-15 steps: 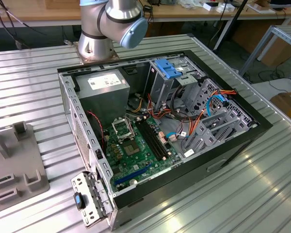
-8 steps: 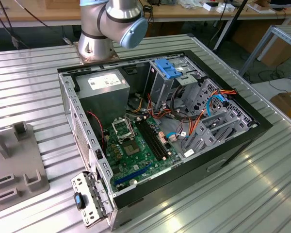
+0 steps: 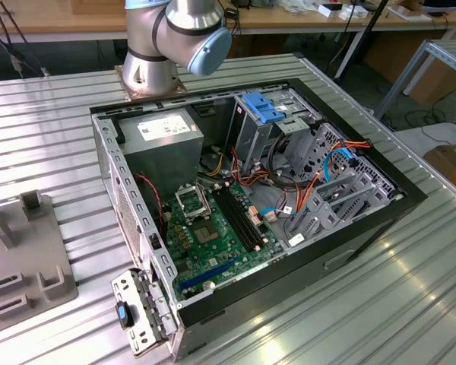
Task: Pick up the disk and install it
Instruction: 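Pick up the disk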
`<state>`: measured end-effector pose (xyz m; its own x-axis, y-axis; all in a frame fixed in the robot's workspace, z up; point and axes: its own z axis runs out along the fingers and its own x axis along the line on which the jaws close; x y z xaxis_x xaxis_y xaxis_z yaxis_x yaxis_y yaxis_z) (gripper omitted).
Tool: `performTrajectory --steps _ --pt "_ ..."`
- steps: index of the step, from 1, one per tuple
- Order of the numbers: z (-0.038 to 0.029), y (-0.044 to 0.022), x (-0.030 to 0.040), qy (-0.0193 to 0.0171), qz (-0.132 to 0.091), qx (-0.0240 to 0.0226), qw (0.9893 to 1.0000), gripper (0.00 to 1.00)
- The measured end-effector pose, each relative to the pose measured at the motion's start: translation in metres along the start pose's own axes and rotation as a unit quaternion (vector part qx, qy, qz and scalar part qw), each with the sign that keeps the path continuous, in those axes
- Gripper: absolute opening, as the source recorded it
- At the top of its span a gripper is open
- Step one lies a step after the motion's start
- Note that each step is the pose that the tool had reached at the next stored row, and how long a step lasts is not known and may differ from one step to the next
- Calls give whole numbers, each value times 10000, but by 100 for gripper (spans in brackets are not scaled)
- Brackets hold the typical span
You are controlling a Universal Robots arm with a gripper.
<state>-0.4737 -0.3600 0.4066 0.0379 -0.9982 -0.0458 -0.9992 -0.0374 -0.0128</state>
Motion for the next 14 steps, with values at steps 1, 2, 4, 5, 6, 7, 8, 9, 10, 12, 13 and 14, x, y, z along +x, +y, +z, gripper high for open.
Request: performTrajectory --steps 1,2,4,5,6,7,8,9,10,12,13,14 --pt "0 0 0 0 0 0 10000 36" --pt "0 0 0 0 0 0 10000 36" --pt "-1 0 0 0 0 0 10000 36" --pt "-2 0 0 0 0 0 10000 36" --pt "-3 0 0 0 0 0 10000 36" --pt "-4 0 0 0 0 0 10000 36" --pt "-5 0 0 0 0 0 10000 36" --pt "-6 0 0 0 0 0 10000 36" --pt "-6 0 0 0 0 0 10000 36" --pt "-74 -1 -3 0 0 -1 10000 36" --pt "-160 -2 -7 0 0 0 10000 36" --pt "-189 -2 -9 0 0 1 10000 36"
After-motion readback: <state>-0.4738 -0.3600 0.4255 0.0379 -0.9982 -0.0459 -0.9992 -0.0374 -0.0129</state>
